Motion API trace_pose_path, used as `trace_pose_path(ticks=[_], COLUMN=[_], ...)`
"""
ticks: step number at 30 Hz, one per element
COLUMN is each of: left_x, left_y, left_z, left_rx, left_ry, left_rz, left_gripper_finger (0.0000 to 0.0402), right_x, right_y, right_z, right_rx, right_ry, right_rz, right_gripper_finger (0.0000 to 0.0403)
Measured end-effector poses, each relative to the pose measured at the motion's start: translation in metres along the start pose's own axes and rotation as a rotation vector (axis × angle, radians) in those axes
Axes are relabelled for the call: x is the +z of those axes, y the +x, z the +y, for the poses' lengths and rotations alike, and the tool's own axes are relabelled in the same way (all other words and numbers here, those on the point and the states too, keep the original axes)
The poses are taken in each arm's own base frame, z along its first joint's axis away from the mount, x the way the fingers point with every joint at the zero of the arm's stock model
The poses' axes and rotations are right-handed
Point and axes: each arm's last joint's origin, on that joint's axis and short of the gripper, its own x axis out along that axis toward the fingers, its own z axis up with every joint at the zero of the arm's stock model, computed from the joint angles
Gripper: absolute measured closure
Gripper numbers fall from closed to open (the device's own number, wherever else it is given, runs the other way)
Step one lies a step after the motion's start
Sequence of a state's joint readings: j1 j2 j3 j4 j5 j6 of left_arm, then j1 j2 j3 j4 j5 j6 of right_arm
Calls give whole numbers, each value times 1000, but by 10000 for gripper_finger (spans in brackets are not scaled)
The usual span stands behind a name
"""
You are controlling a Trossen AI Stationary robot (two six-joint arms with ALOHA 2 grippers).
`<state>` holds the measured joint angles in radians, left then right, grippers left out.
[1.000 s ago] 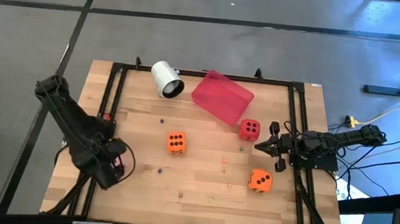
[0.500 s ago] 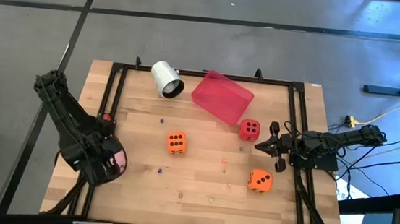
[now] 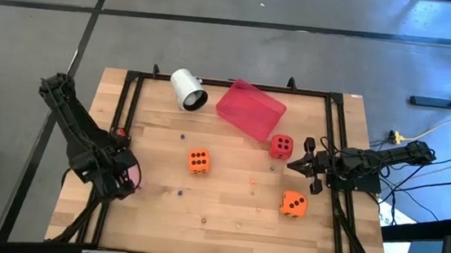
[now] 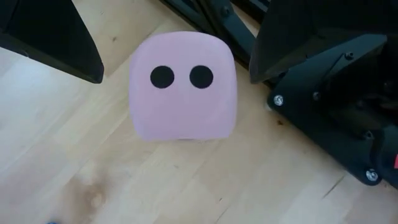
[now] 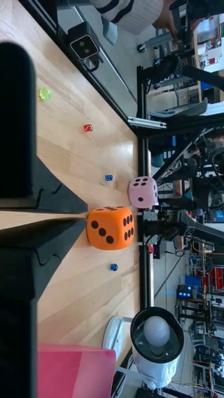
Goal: Pick & Place Dice
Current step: Put the big pink die into the red bin
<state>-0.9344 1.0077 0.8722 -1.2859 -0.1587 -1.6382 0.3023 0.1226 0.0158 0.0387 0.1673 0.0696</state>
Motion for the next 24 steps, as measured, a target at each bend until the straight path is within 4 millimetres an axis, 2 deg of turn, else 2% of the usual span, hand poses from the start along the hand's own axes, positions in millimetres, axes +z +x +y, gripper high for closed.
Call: trace_pose_path(ticks=[21, 24], left_x=[-4, -6], left_y=[12, 21], left_z=[-12, -12], left_rx=[61, 39], left_ry=[35, 31], left_rz=[42, 55], left_gripper_finger=[2, 2], right_x=[0, 0], right_y=[0, 0], right_z=[0, 0], right_rx=[0, 0], right_ry=[0, 0], right_rz=[0, 0], right_gripper_finger=[378, 378])
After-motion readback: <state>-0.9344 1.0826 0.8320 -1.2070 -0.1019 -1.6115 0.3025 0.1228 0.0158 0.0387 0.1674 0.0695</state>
